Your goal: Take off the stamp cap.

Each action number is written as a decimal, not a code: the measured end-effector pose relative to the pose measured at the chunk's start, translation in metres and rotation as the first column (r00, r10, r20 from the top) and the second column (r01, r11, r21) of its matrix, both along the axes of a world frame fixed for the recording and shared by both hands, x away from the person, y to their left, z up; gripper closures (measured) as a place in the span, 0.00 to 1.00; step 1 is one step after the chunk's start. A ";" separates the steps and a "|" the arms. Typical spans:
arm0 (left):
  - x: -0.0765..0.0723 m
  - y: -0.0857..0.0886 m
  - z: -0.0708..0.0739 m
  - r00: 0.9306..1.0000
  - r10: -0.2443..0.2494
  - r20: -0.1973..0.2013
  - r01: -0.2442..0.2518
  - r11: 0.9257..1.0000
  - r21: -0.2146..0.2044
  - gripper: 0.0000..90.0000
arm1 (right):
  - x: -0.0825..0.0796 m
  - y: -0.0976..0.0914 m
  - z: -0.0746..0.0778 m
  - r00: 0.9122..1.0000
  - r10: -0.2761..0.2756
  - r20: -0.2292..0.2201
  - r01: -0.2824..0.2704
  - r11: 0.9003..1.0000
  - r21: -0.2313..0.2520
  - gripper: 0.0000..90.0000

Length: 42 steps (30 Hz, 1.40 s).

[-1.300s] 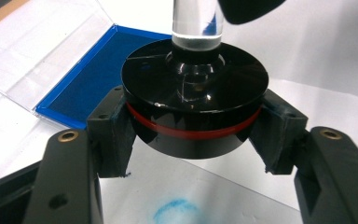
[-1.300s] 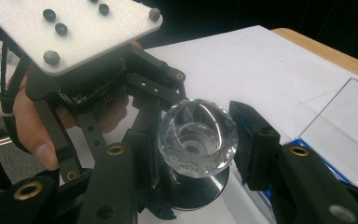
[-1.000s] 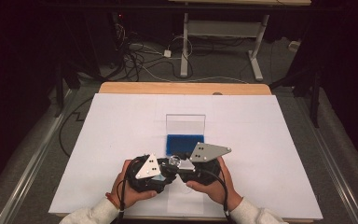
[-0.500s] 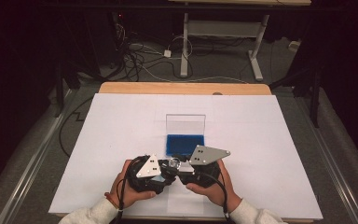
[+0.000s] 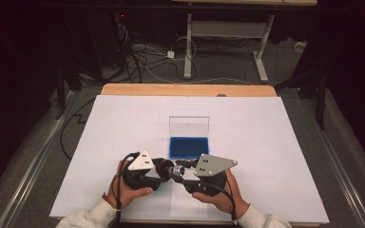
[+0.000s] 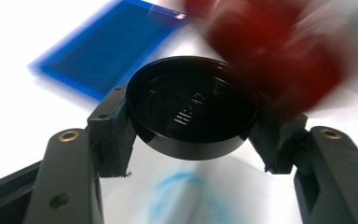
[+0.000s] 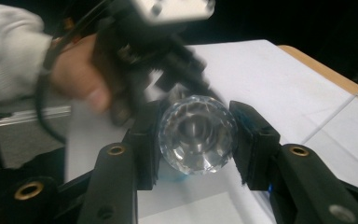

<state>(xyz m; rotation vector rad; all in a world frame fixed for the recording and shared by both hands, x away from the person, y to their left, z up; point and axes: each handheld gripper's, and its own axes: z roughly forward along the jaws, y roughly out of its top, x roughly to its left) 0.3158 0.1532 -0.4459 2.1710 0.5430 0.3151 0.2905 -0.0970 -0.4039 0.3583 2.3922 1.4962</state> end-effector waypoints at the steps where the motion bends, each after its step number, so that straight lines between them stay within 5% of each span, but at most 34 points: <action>1: -0.002 0.003 0.003 1.000 0.011 0.019 -0.011 1.000 -0.002 0.41 | -0.004 -0.002 0.002 1.000 -0.016 0.017 0.016 1.000 -0.005 0.63; 3: -0.003 0.004 0.004 0.999 0.016 0.047 -0.018 0.999 0.032 0.41 | -0.004 -0.004 0.002 0.999 -0.029 0.024 0.029 1.000 -0.003 0.63; 7: -0.001 0.009 0.000 0.999 0.015 0.033 -0.016 0.999 0.028 0.41 | 0.001 -0.018 0.012 0.997 -0.069 0.023 0.068 0.997 0.041 0.63; 19: 0.001 0.035 0.003 0.998 0.056 0.042 -0.057 0.998 0.037 0.41 | 0.006 -0.050 0.016 0.989 -0.145 0.005 0.145 0.989 0.001 0.63; 42: -0.031 0.088 -0.010 0.993 0.114 0.019 -0.115 0.992 0.056 0.41 | 0.021 -0.081 0.018 0.972 -0.236 0.004 0.235 0.971 -0.049 0.63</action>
